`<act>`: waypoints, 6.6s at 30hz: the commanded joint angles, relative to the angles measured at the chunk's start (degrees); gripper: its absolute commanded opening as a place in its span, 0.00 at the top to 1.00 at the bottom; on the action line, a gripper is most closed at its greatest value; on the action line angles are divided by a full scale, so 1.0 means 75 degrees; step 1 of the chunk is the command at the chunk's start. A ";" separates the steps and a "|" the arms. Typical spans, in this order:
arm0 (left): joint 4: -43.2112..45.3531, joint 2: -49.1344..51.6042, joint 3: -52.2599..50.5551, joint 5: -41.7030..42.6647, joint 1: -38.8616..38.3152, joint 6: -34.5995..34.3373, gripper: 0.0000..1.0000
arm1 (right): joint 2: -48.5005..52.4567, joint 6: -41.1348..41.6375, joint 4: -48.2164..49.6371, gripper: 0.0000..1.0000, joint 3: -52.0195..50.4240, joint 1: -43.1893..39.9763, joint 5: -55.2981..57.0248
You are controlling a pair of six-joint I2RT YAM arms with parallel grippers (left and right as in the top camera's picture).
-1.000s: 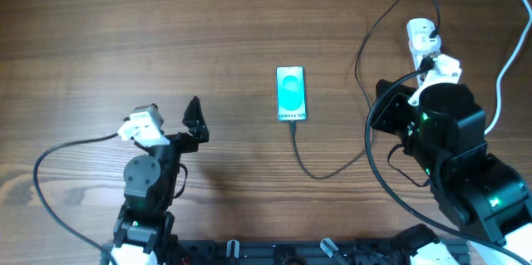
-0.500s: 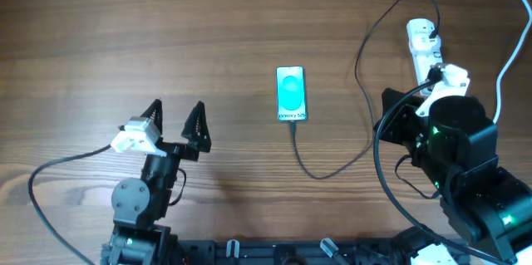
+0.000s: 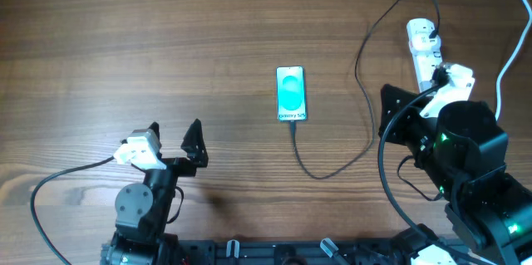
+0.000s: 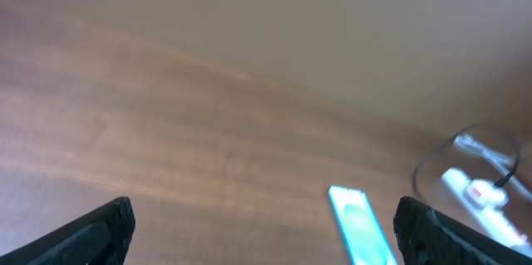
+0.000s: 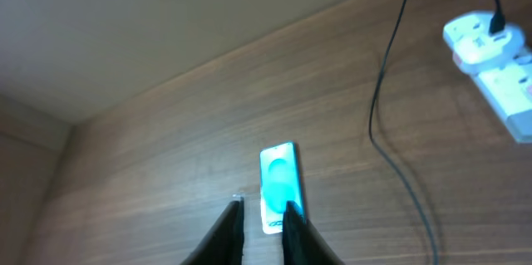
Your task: Plug charger to phone and switch on socket
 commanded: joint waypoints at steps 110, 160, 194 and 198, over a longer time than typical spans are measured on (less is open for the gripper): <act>0.0414 -0.1116 -0.1029 0.1160 0.1131 0.2361 0.00 | -0.6169 -0.2929 0.6280 0.00 -0.8515 -0.3095 -0.1052; 0.0431 -0.1105 -0.1026 0.1157 0.1131 0.2215 0.00 | -0.6161 -0.5088 0.6234 0.01 -0.8518 -0.3095 -0.1501; 0.0431 -0.1105 -0.1026 0.1157 0.1131 0.2215 0.00 | -0.6161 -0.5088 0.6234 0.00 -0.8518 -0.3095 -0.1501; 0.0431 -0.1105 -0.1026 0.1157 0.1131 0.2215 0.00 | -0.6161 -0.5088 0.6234 0.00 -0.8518 -0.3095 -0.1501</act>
